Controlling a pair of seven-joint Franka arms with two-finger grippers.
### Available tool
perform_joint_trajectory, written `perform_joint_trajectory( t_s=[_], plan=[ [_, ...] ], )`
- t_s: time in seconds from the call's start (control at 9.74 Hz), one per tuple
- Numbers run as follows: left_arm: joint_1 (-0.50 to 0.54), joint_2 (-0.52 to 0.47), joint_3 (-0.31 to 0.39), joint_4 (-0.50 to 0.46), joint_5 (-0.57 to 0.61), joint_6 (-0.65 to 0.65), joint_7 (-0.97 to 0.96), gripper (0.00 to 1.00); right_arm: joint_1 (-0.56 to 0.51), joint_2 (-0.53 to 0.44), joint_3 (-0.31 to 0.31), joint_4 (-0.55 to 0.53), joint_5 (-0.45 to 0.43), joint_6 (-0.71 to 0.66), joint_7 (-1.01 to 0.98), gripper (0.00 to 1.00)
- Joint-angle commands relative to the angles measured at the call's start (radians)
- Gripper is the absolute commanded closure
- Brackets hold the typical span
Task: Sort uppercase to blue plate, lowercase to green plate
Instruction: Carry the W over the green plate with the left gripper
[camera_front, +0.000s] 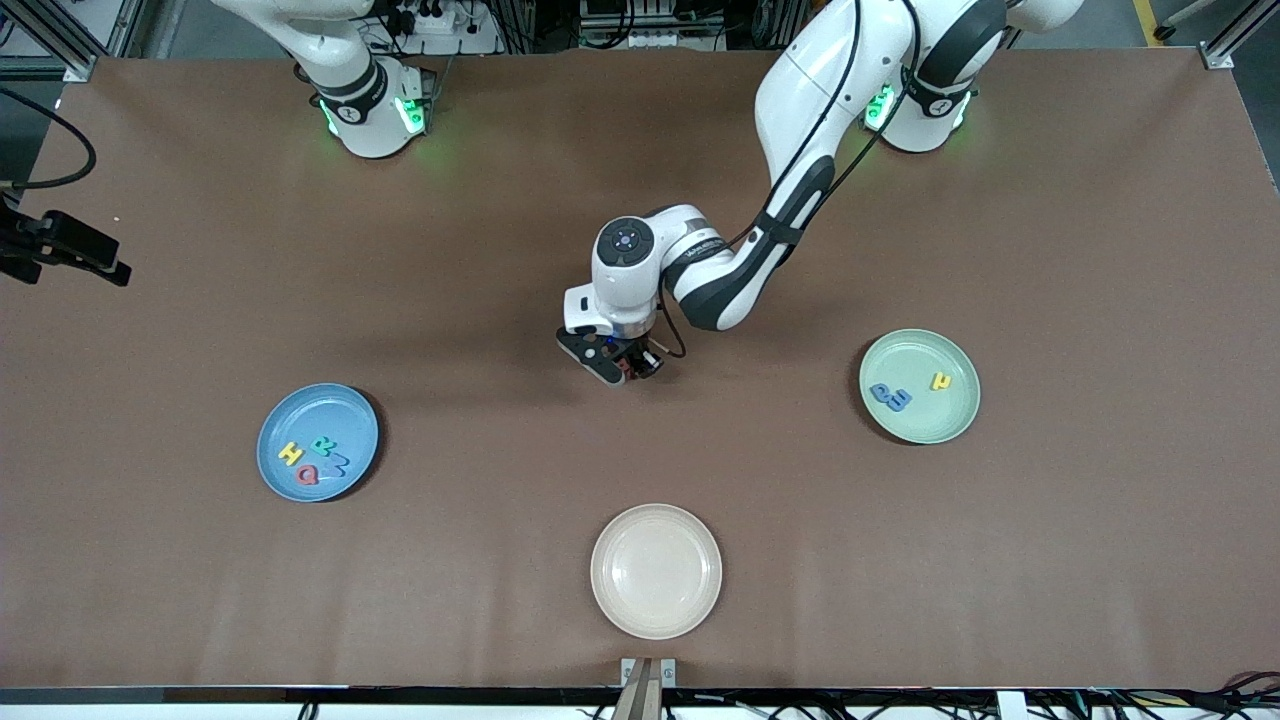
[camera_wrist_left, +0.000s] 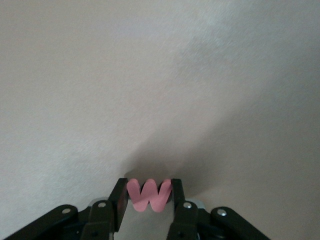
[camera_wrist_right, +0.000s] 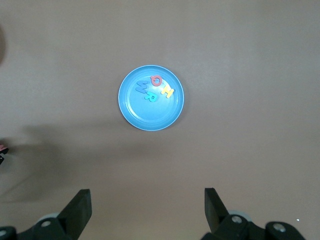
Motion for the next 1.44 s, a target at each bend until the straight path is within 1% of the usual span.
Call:
perform_joint_trajectory(
  t_s=[0.0,0.1,0.21,0.31,0.51,0.72,0.92,1.03,1.13,1.33],
  plan=[
    [0.023,-0.029,0.003,-0.006,-0.024,-0.072,0.051,0.65,-0.017,0.006,0.012,0.02,-0.004,-0.009,-0.002,0.0],
    [0.032,-0.04,0.001,-0.006,-0.024,-0.116,0.051,0.7,-0.017,0.006,0.012,0.02,-0.004,-0.01,0.001,0.0],
    [0.04,-0.06,0.001,-0.008,-0.026,-0.17,0.053,0.78,-0.017,0.006,0.012,0.02,-0.007,-0.01,0.002,0.0],
    [0.061,-0.089,0.0,-0.008,-0.039,-0.246,0.054,0.83,-0.018,0.006,0.012,0.02,-0.007,-0.009,0.005,0.0],
    [0.116,-0.155,0.001,-0.014,-0.067,-0.38,0.099,1.0,-0.018,0.007,0.012,0.017,-0.004,-0.01,0.007,0.0],
    [0.181,-0.213,0.003,-0.038,-0.065,-0.481,0.129,1.0,-0.017,0.018,0.012,0.012,0.007,-0.013,0.007,0.0],
    [0.317,-0.288,0.004,-0.129,-0.059,-0.489,0.265,1.0,-0.008,0.018,0.015,0.012,0.01,-0.019,-0.002,0.0],
    [0.371,-0.319,0.004,-0.176,-0.053,-0.482,0.299,1.0,0.004,0.018,0.018,0.012,0.01,-0.026,-0.001,0.0],
    [0.446,-0.346,0.003,-0.239,-0.052,-0.439,0.348,1.0,0.006,0.013,0.02,0.018,0.011,-0.026,0.001,0.0],
    [0.613,-0.383,-0.005,-0.424,-0.053,-0.201,0.515,1.0,0.018,0.009,0.023,0.02,0.012,-0.026,0.002,0.0]
  ],
)
